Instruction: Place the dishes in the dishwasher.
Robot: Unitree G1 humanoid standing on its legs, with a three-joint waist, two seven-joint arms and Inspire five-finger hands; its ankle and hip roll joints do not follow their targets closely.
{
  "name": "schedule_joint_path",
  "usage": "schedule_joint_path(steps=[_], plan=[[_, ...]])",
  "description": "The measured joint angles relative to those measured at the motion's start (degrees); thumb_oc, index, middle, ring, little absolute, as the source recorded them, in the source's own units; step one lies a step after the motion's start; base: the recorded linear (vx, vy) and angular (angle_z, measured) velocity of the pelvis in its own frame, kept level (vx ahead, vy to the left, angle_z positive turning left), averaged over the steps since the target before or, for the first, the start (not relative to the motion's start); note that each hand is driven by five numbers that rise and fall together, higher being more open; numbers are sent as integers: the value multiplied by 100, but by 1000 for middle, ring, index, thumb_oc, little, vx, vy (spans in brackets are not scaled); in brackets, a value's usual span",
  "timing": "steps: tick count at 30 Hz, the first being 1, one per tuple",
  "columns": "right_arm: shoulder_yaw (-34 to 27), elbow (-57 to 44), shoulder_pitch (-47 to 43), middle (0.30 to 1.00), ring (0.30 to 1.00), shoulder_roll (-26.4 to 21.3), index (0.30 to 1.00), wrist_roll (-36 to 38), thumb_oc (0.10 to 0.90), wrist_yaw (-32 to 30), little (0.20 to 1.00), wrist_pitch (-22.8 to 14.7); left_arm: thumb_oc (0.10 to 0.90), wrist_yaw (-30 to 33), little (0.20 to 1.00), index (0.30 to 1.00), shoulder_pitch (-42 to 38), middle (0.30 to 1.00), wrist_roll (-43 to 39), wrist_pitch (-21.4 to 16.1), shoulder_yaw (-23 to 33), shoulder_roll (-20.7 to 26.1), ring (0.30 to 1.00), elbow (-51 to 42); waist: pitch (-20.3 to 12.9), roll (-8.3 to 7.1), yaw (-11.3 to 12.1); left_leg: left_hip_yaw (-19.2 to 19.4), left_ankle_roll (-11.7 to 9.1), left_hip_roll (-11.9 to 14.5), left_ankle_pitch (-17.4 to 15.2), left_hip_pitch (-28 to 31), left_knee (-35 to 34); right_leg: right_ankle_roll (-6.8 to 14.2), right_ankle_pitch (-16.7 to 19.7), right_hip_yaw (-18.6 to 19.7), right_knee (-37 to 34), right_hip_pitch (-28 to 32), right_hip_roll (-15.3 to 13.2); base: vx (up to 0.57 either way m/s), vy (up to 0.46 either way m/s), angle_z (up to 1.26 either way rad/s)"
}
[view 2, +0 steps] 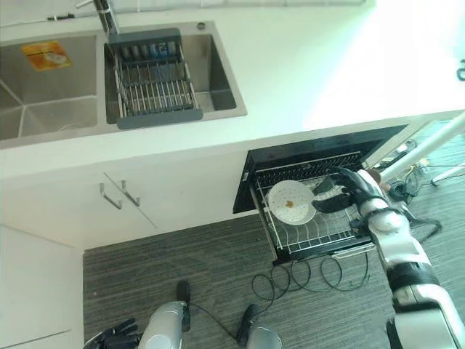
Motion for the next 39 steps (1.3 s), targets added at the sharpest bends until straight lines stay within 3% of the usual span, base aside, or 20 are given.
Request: schedule_joint_path(steps=[2,4,5,6,10,11,13,16,17,18,21,26,27,28,30,32,35,39], plan=[[-545,-50,598,900,900,58,900,277,800,-270,900,142,800,105,900,900,139,900,35,-8,159,-97,900,252,-262,-63,-263,94,12,17,-147,68,136,55,41,54,-116,141,14,94,75,-23],[-1327,-185,1038,900,900,474,900,674,800,-606,900,316,800,149,900,900,217,900,43,-62,231,-125,900,481,-445,-71,-427,175,14,39,-247,145,199,58,38,106,-157,211,30,52,43,-27],[-1350,-168,1072,900,900,479,900,823,800,-781,900,422,800,161,900,900,239,900,43,-90,216,-137,900,523,-496,-63,-543,262,6,48,-272,171,213,66,54,186,-161,192,47,50,32,-30],[-1476,-152,1217,900,900,556,900,950,800,-906,900,445,800,168,900,900,230,900,58,-138,226,-154,900,595,-520,-27,-700,264,4,56,-276,190,212,76,65,186,-187,213,52,51,24,-22],[-1904,178,1646,900,900,1088,900,1917,800,-1179,900,770,800,179,900,900,262,900,156,-253,274,-351,900,889,-716,178,-872,405,-99,165,-411,398,204,57,-3,330,-203,294,111,61,-14,-19],[-1959,405,1690,822,822,1182,822,2218,748,-1209,822,847,800,179,900,900,253,900,158,-255,268,-368,900,972,-773,218,-881,416,-110,182,-417,425,202,67,-20,341,-192,305,121,81,-38,-12],[-1943,932,1732,300,300,1236,300,2905,400,-1342,300,1225,800,192,900,900,256,900,159,-290,213,-432,900,1023,-841,276,-865,415,-117,204,-420,445,198,79,-78,344,-115,293,127,74,-58,-2],[-1944,1637,1705,300,300,1544,300,4416,400,-1408,300,1495,800,273,900,900,292,900,173,-289,132,-513,900,1047,-940,380,-803,362,-157,268,-377,466,174,60,-206,311,67,247,143,86,-86,5],[-1952,1718,1691,300,300,1636,300,4609,400,-1372,300,1562,800,282,900,900,293,900,195,-291,130,-513,900,1068,-977,438,-778,363,-160,281,-377,474,168,57,-237,313,116,228,146,102,-109,1],[-1972,2236,1609,300,300,1735,300,5087,400,-1203,300,1662,800,284,900,900,280,900,208,-295,93,-493,900,1164,-1027,401,-698,355,-175,307,-369,487,151,38,-267,309,158,217,163,89,-125,1],[-2024,3741,1357,300,300,1878,300,6251,400,-905,300,2342,800,257,900,900,248,900,275,-328,35,-473,900,1384,-1138,404,-509,273,-216,309,-269,518,70,1,-365,226,240,237,176,62,-83,12],[-2063,3860,1224,300,300,1776,300,6689,400,-762,300,2499,800,154,900,900,329,900,437,-329,27,-491,900,1473,-1130,578,-376,195,-232,285,-242,518,21,20,-434,146,312,246,159,48,-61,13],[-2063,3877,857,300,300,1636,300,6704,400,-746,300,2462,800,156,900,900,387,900,442,-268,34,-507,900,1420,-1091,770,-244,77,-276,243,-187,441,-23,-20,-543,66,505,143,119,-102,-29,32],[-2064,3879,741,300,300,1617,300,6716,400,-745,300,2451,800,157,900,900,424,900,441,-243,35,-510,900,1368,-1074,845,-219,62,-307,228,-167,436,-30,-46,-566,39,518,140,123,-200,20,23],[-1676,3751,283,300,300,1514,300,6732,400,-837,300,2144,800,162,900,900,267,900,421,-82,-104,-526,900,794,-845,1023,-3,-62,-309,198,37,-127,21,-73,-555,17,845,-380,137,-161,29,23],[-1693,3833,-158,300,300,1056,300,6789,400,-855,300,2045,800,149,900,900,-213,900,330,-150,-297,-548,900,457,-257,1169,56,-384,-275,95,420,-430,-255,-180,-452,-228,871,-700,23,-35,-4,60],[-1815,3854,-719,300,300,892,300,6782,400,-1180,300,1736,800,171,900,900,-368,900,263,94,-316,-545,900,522,160,1228,146,-429,-289,87,372,-461,-286,-183,-542,-304,976,-697,-7,-54,-28,16],[-1382,3950,-1473,300,300,597,300,6896,400,-1476,300,1584,800,291,900,900,-481,900,127,155,-427,-502,900,364,503,1260,275,-733,-243,-68,362,-751,-382,-178,-352,-522,785,-862,-80,-41,0,25]])
